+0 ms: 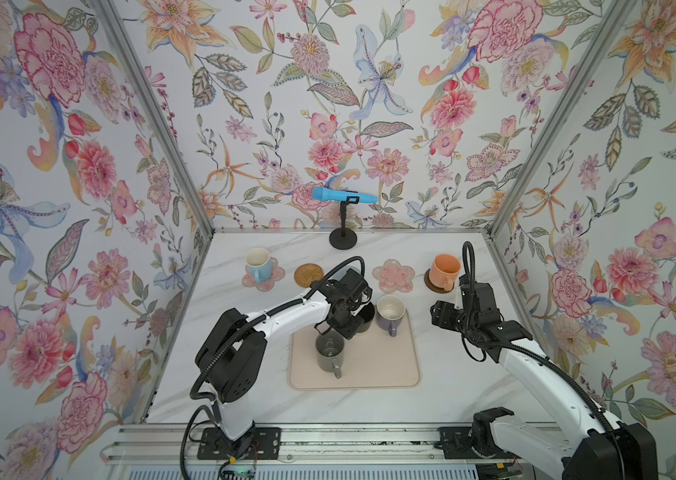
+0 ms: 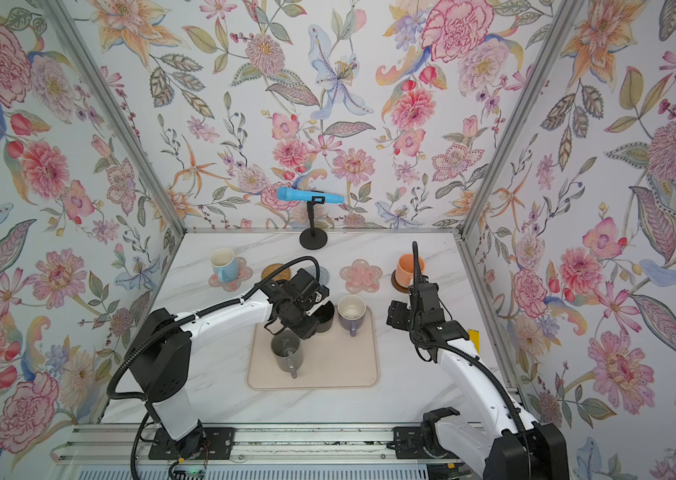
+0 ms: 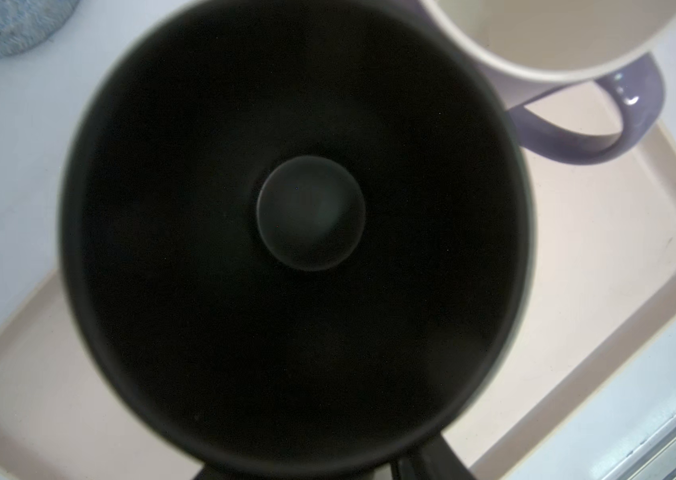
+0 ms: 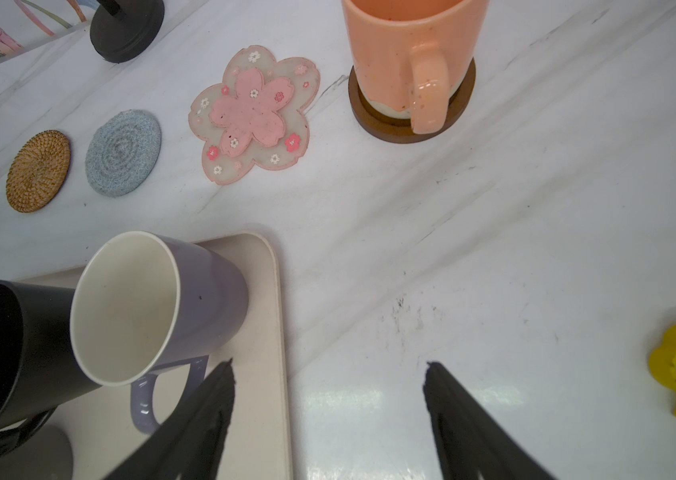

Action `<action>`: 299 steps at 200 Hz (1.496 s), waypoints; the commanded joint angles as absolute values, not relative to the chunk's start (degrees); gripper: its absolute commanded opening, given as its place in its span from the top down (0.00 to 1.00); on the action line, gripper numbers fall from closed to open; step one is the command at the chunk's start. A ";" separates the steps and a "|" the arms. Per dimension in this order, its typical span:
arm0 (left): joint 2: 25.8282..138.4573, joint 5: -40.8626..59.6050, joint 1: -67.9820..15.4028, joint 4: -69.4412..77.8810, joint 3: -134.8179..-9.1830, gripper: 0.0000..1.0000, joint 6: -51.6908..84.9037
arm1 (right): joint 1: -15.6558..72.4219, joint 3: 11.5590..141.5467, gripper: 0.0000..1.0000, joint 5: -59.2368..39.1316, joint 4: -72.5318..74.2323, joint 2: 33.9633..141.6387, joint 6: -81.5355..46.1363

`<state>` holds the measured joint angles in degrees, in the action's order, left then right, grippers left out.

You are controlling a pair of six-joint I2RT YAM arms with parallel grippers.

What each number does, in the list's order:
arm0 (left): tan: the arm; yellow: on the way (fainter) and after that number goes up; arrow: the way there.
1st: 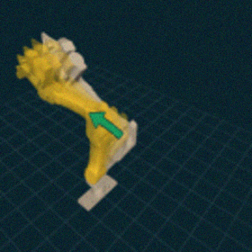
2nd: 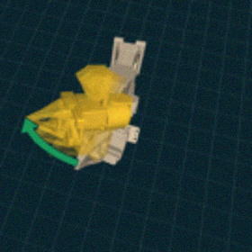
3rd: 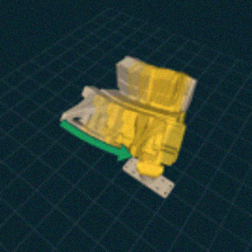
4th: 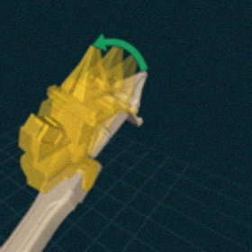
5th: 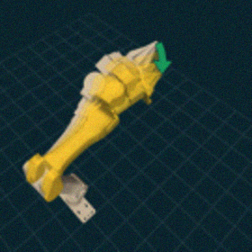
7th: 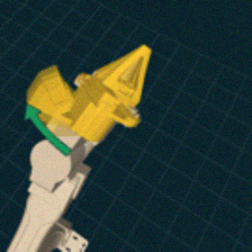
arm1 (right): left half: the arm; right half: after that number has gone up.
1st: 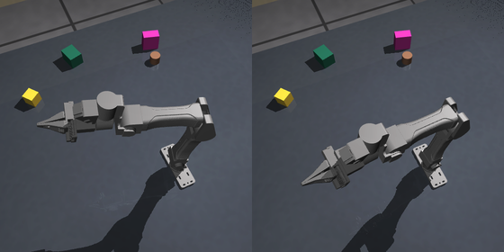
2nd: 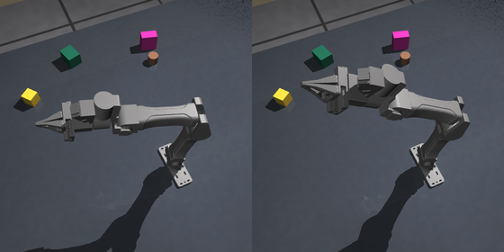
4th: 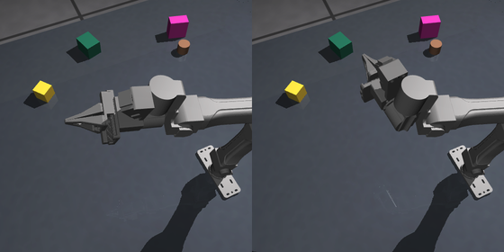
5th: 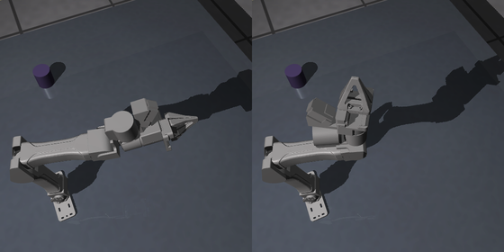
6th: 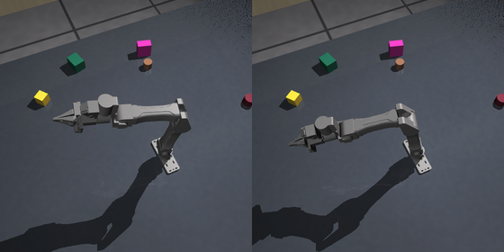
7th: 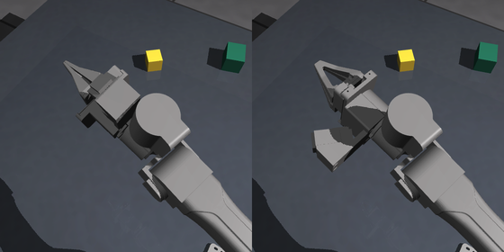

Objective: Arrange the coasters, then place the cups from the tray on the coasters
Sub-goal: 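Lower the open left gripper down around the black mug and close it, then lift the black mug off the tray with the left gripper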

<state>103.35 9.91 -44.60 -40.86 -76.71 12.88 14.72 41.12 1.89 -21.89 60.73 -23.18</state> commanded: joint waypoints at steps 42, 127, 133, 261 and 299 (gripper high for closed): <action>105.38 7.19 -45.18 -40.62 -78.54 0.66 14.24 | 14.18 41.49 0.26 1.10 -22.84 60.73 -22.77; 105.30 6.94 -45.20 -40.00 -79.17 0.83 14.47 | 14.06 41.37 0.26 0.68 -22.85 60.82 -22.78; 105.16 6.95 -45.18 -40.06 -79.44 0.84 14.40 | 14.02 41.39 0.26 0.62 -22.85 60.80 -22.77; 103.44 5.10 -44.43 -41.38 -82.46 0.93 13.24 | 13.96 41.13 0.26 0.31 -23.11 60.27 -23.02; 101.67 4.40 -43.73 -41.40 -82.40 0.93 13.18 | 13.95 41.13 0.26 0.00 -23.12 60.10 -23.06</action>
<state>104.75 6.37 -44.38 -42.39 -80.31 13.91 14.37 41.12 0.40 -21.89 60.73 -23.20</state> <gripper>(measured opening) 0.182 0.740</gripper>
